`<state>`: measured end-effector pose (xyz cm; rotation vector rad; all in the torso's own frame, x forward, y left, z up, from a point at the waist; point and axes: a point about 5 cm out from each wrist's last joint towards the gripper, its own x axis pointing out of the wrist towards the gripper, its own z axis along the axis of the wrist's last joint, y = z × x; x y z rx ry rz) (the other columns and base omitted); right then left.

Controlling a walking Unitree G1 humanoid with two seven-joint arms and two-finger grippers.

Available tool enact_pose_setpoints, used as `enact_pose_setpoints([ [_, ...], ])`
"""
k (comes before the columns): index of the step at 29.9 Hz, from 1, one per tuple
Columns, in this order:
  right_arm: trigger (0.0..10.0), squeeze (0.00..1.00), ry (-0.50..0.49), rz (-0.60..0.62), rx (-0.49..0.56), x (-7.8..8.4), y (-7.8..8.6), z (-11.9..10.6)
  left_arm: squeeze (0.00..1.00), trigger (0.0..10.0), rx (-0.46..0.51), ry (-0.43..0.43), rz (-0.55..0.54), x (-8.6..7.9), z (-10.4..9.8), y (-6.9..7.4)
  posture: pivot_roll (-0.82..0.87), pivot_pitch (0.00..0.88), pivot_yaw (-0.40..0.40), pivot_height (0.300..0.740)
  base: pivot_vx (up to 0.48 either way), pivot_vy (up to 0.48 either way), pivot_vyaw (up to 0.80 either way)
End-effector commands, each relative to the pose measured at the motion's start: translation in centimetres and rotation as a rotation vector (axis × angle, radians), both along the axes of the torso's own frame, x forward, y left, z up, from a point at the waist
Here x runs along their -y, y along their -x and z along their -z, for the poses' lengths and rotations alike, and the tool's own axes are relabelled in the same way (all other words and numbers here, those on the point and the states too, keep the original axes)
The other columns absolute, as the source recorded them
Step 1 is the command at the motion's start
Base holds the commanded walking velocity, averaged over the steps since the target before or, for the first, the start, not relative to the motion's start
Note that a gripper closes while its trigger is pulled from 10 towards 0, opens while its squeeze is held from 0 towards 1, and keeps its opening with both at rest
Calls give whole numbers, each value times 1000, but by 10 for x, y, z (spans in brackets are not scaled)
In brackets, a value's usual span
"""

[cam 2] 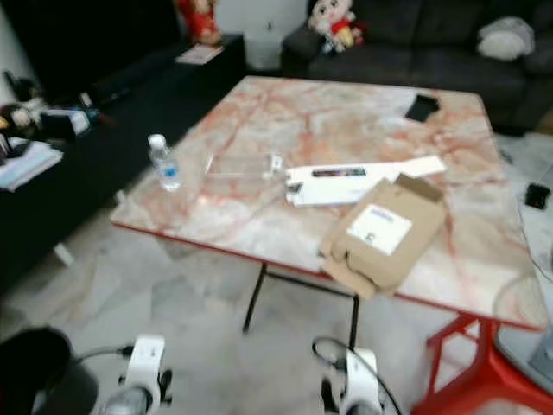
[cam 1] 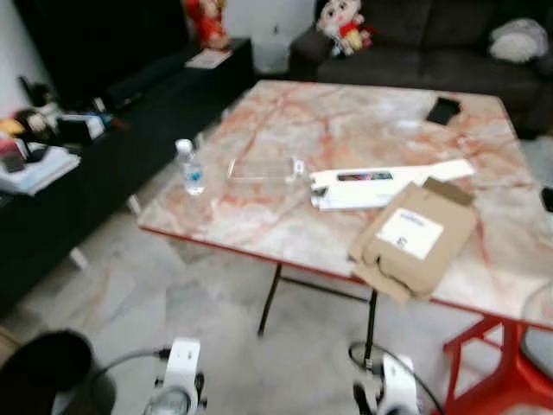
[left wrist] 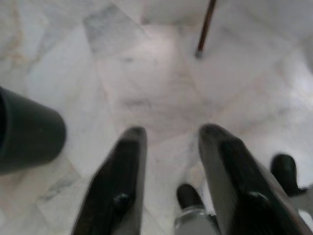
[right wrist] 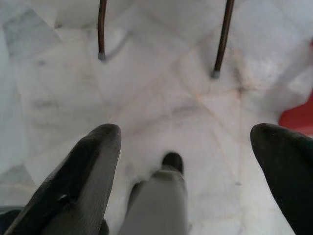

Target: Picking trash to rubbish bin

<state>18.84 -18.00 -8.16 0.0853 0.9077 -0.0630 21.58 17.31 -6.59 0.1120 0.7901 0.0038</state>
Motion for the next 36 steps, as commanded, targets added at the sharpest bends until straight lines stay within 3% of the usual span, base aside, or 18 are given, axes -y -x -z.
enact_pose_setpoints([
  [1, 10000, 0, 1, -1, -3, 0, 1, 1, 0, 10000, -6, 0, -9, -2, 0, 0, 8, 0, 50, 740, 0, 0, -750],
  [20, 10000, 0, 2, -8, -3, 1, 1, 0, 0, 10000, -6, 7, -20, -1, 0, -1, 13, 0, 39, 740, 0, 0, -748],
  [27, 10000, 0, 1, -19, 10, 0, 0, 0, 0, 10000, -9, -8, -7, -1, 1, 1, 11, 0, 42, 740, 0, 0, 0],
  [33, 10000, 0, 34, -66, 54, 8, -2, -4, 0, 10000, 13, -60, -32, -12, 6, 16, 6, 0, 42, 740, 0, 0, 0],
  [36, 10000, 0, 56, -76, 92, 18, -2, -7, 0, 10000, 85, -94, -65, -24, 3, 24, 8, 0, 38, 740, 0, 0, 0],
])
